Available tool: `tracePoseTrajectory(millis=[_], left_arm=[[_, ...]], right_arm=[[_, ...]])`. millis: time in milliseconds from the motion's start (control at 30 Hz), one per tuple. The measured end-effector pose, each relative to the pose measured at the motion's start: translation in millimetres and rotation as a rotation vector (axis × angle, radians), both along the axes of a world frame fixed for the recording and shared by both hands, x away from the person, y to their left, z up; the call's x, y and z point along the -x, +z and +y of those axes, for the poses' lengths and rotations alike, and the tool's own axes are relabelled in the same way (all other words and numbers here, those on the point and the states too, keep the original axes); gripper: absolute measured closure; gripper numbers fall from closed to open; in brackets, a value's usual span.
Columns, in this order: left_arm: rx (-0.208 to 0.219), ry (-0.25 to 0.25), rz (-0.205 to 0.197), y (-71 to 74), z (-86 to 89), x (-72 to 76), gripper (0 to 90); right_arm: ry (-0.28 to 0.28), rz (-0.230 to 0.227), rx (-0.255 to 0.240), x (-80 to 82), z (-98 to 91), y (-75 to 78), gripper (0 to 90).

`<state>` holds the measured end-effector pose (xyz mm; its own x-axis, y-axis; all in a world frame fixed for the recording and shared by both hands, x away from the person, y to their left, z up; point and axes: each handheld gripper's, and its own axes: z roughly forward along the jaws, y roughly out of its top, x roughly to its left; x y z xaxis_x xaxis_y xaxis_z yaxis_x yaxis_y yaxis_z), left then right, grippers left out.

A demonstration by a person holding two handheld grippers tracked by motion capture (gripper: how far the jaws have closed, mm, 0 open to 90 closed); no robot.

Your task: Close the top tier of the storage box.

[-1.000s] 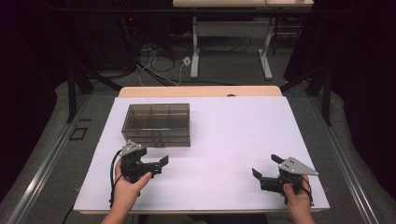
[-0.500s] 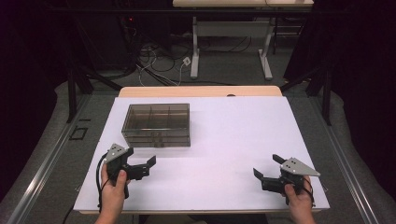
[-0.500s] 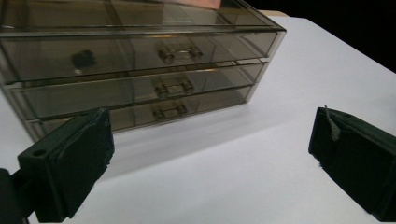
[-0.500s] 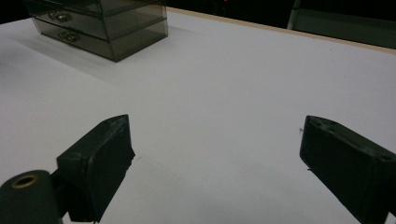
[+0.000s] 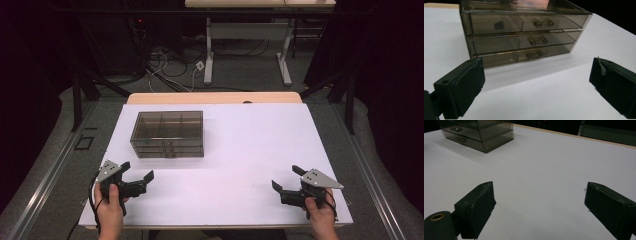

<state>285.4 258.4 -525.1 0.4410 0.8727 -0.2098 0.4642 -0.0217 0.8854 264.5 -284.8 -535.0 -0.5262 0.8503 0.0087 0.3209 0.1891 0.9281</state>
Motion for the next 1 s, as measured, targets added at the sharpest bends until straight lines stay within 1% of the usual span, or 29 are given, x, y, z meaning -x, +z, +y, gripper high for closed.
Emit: tracePoseTrajectory(millis=[200,400,533,600,767,800,1000], left_arm=[[-0.001,0.008,0.001,-4.9,6.5,-0.1,0.2],[-0.008,0.039,0.008,-13.6,13.6,-2.6,0.3],[0.001,0.054,0.013,-15.3,16.5,-3.3,0.3],[0.008,0.067,0.014,-16.3,19.3,-3.8,0.3],[0.014,0.075,0.018,-18.4,21.1,-4.3,0.3],[0.011,0.077,0.026,-19.4,22.2,-4.8,0.3],[0.011,0.087,0.039,-23.2,24.6,-7.5,0.3]], right_arm=[[0.005,-0.001,0.005,-0.4,0.4,-0.2,9.0],[0.004,0.001,0.003,-0.9,0.2,-0.7,9.0],[0.007,0.002,0.004,-1.2,0.2,-1.0,9.0],[0.008,0.012,0.004,-1.5,-0.3,-1.1,9.0],[0.001,0.017,0.005,-1.7,-1.1,-1.7,9.0],[0.001,0.016,0.003,-1.7,-1.0,-1.6,9.0],[-0.001,0.018,0.002,-1.9,-0.7,-2.0,9.0]])
